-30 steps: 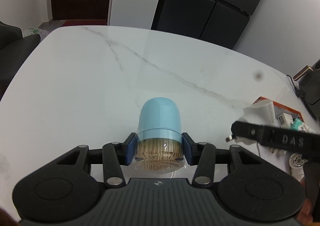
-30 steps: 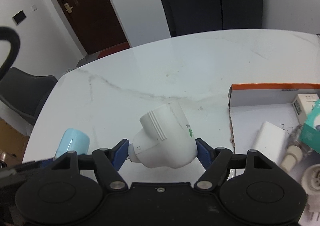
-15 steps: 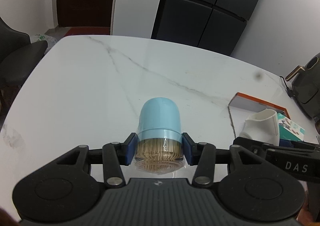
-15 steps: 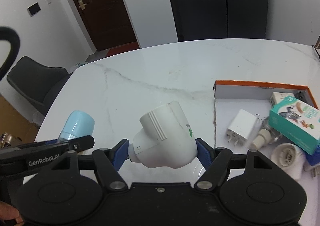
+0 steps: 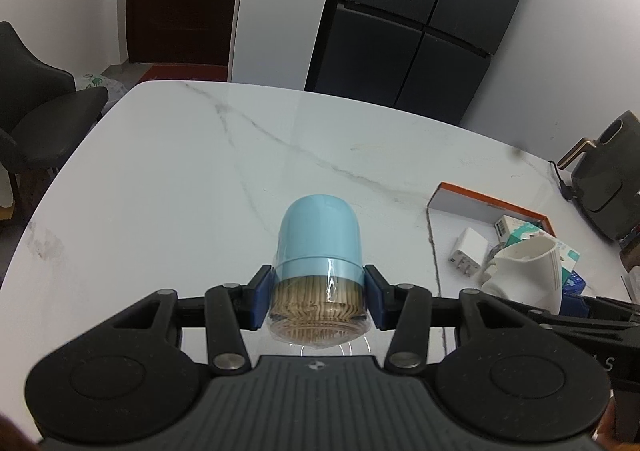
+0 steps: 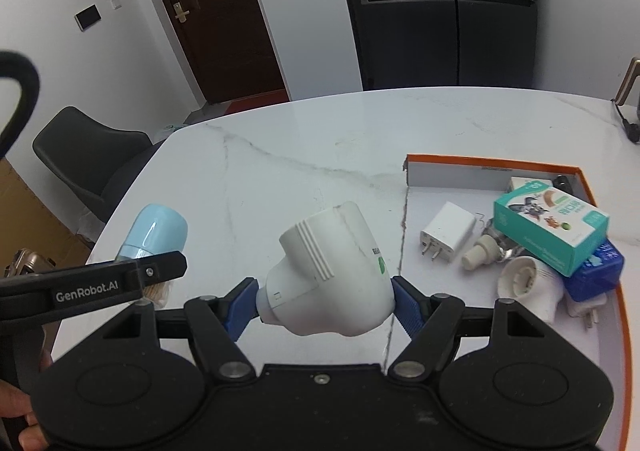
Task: Organize rigid objects
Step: 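Lift and carry the toothpick jar and white diffuser toward the tray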
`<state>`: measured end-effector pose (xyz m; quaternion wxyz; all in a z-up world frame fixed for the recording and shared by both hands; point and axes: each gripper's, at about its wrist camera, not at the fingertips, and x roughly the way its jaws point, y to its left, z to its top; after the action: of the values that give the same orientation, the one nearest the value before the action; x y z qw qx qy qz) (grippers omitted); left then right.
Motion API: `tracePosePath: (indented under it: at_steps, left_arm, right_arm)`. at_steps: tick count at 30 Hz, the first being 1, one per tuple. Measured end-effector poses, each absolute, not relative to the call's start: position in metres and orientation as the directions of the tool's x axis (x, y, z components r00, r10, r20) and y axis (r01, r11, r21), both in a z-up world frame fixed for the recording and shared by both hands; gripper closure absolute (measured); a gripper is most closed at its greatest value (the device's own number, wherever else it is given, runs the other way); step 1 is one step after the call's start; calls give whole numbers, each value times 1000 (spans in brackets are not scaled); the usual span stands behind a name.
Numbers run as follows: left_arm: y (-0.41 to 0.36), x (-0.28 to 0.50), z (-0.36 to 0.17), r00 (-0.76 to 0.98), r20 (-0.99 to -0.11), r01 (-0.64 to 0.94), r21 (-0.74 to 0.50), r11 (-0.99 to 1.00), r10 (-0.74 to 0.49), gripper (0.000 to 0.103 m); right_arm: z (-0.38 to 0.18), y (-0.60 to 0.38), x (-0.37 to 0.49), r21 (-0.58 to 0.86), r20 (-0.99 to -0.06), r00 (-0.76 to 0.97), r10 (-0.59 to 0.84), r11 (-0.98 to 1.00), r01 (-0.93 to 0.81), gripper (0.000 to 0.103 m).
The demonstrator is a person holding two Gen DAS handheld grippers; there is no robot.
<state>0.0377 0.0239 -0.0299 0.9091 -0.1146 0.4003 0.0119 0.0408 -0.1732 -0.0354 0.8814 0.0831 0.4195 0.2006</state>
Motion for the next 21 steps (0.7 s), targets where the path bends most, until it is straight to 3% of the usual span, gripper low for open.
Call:
tracePosePath:
  at_steps: [21]
  left_arm:
    - [-7,14,-18,703,-708,-103,-187,977,-61,55]
  right_arm:
    - [-23,-201,19,236,-722,586,368,927,-290,17]
